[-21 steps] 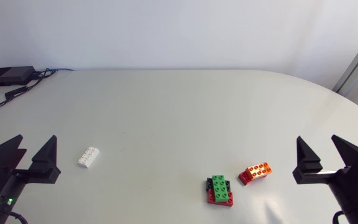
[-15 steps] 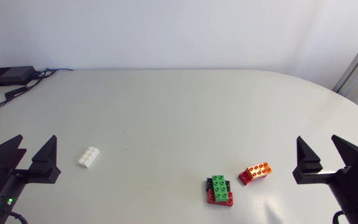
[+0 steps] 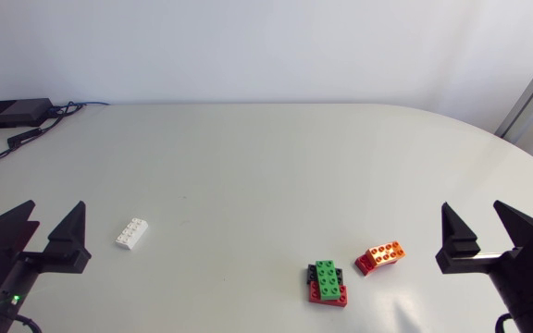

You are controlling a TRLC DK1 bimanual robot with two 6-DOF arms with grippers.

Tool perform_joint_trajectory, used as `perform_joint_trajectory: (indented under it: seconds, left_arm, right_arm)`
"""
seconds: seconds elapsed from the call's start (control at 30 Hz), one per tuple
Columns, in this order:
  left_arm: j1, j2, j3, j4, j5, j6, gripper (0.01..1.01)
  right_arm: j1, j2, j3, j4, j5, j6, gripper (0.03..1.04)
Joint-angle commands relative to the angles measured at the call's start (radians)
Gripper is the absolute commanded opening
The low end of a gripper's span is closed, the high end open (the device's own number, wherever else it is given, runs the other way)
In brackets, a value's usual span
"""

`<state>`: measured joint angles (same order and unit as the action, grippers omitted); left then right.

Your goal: Sort duplo bricks by size, large to the right and small to the left

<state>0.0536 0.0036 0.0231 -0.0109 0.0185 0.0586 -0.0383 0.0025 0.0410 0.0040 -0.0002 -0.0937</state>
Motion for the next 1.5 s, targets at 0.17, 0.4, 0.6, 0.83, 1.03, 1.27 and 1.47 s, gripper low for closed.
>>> perform_joint_trajectory:
  seconds: [0.17,0.4,0.6,0.83,1.03,1.27,1.47]
  left_arm:
    - [-0.023,-0.017,-0.022,0.008,-0.002,-0.008,0.989]
    - [-0.023,-0.017,-0.022,0.008,-0.008,-0.008,0.984]
    - [-0.026,-0.017,0.023,-0.044,-0.015,-0.006,0.954]
    - [-0.043,-0.017,0.124,-0.118,-0.015,-0.014,0.954]
    - [-0.052,0.021,0.195,-0.176,-0.015,-0.016,0.954]
    - [-0.054,0.323,0.327,-0.236,-0.017,-0.026,0.954]
    - [-0.038,0.756,0.552,-0.402,-0.019,0.053,0.954]
  right_arm:
    - [0.012,-0.007,-0.041,-0.012,-0.007,-0.003,1.0]
    - [0.015,-0.009,-0.041,-0.013,-0.007,-0.001,1.0]
    - [0.014,-0.009,-0.032,-0.012,-0.007,-0.005,1.0]
    - [0.025,-0.004,0.063,-0.079,-0.006,-0.005,1.0]
    - [0.025,0.067,0.14,-0.091,-0.001,-0.005,1.0]
    - [0.026,0.272,0.269,-0.147,-0.003,0.014,1.0]
    - [0.031,0.358,0.332,-0.206,-0.006,0.023,1.0]
